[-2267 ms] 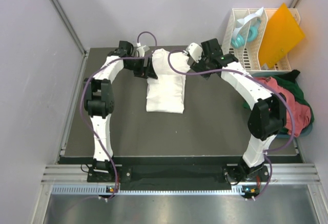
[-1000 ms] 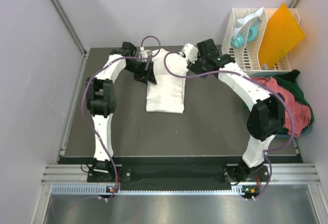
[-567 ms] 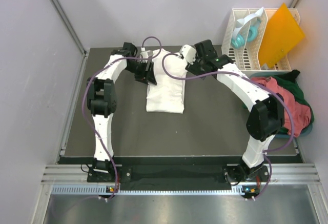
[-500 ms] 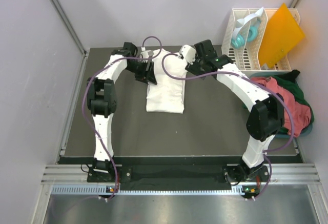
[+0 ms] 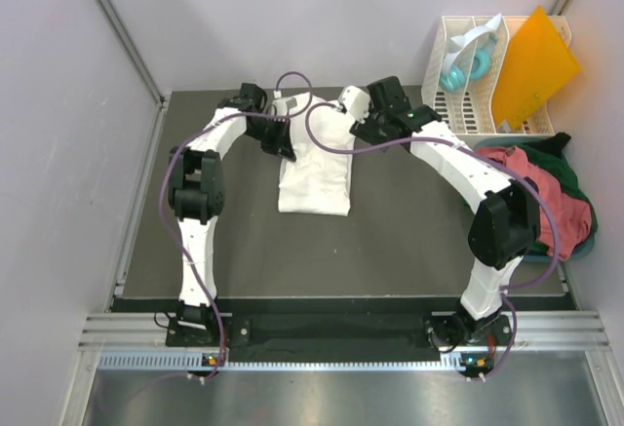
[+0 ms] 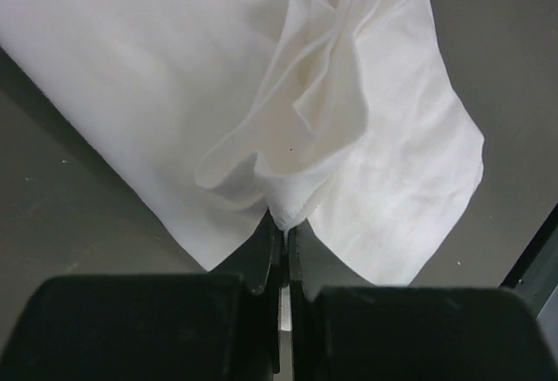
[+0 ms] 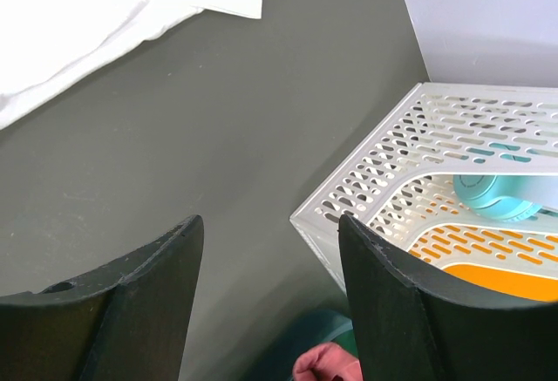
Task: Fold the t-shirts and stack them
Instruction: Fold the folded rectangular tshirt in 1/3 of the way
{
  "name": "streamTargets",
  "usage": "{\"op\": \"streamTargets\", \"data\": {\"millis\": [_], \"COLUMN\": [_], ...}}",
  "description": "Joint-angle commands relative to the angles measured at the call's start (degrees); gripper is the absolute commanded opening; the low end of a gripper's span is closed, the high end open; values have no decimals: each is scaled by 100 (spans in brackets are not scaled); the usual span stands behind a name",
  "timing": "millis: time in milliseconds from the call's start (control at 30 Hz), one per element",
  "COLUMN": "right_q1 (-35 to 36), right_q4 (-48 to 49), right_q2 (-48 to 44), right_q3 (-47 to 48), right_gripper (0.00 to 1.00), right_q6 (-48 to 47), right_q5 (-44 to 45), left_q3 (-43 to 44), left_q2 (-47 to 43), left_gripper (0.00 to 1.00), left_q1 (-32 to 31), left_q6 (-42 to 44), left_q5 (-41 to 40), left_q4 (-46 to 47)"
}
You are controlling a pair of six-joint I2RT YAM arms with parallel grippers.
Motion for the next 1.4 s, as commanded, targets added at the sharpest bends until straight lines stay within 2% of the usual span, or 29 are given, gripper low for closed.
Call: {"op": "streamTargets", "data": {"millis": [0, 233, 533, 800, 867, 900, 1000, 1100, 1267, 1367], "right_q1": [137, 164, 173, 190, 199, 190, 208, 217, 243, 287], "right_q4": [184, 176, 184, 167, 158, 167, 158, 167, 149, 202], "right_q2": [-85, -85, -50, 20, 47, 64, 82, 100, 100, 82], "right_q3": [157, 131, 60, 157, 157, 157, 174, 174, 78, -27], "right_gripper": [63, 63, 64, 63, 64, 64, 64, 64, 66, 69], "right_q6": [-29, -55, -73, -82, -82, -73, -82, -99, -90, -134], "right_q5": [21, 38, 47, 12, 3, -6, 3, 21, 21, 73], "left_q3": [-285, -743, -1340, -1464, -1569, -1595, -1613, -1727, -2166, -2456], "left_q2": [-166, -579, -1053, -1072, -1116, -1133, -1116, -1177, -1493, -1713], "left_gripper": [0, 0, 0, 4, 10, 21, 25, 43, 82, 93], "left_q1": [-99, -239, -248, -248, -248, -248, -257, -248, -248, -248], "left_q6": [67, 305, 59, 111, 146, 138, 138, 94, 41, 6], "left_q5": [49, -30, -425, -829, -926, -996, -1242, -1611, -1928, -2139], "left_q4": [471, 1131, 2185, 2379, 2572, 2616, 2643, 2861, 3451, 3952]}}
